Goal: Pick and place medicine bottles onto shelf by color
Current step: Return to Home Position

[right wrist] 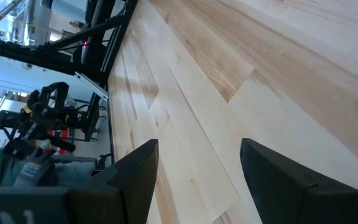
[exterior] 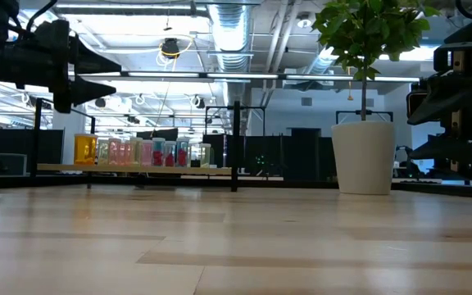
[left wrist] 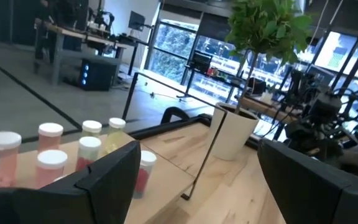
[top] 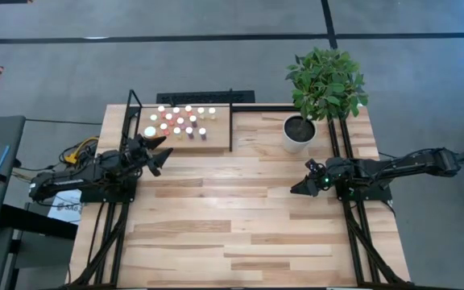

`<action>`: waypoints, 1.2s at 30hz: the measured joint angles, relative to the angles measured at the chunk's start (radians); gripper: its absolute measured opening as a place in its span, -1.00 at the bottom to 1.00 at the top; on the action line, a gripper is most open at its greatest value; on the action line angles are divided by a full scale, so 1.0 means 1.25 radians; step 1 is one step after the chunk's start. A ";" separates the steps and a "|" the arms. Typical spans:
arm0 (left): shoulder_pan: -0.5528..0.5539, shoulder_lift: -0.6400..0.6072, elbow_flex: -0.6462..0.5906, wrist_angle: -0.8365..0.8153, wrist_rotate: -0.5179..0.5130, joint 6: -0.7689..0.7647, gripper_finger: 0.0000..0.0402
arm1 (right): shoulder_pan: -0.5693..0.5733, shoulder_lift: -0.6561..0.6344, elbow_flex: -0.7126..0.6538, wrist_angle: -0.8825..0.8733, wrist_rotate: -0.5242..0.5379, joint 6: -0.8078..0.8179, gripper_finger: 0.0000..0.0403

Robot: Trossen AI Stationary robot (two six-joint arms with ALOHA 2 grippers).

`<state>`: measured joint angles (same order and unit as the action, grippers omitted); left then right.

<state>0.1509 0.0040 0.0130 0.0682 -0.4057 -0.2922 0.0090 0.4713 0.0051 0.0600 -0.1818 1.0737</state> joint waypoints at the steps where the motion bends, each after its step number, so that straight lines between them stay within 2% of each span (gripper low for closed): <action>1: 0.000 0.000 0.000 0.000 0.000 -0.010 0.55 | 0.000 0.000 0.000 0.000 0.000 0.000 0.24; 36: 0.000 0.000 0.000 -0.001 0.000 -0.026 0.55 | 0.005 -0.020 0.000 0.000 0.000 0.000 0.24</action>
<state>0.1509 0.0043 0.0129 0.0669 -0.4061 -0.3252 0.0146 0.4468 0.0049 0.0598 -0.1818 1.0737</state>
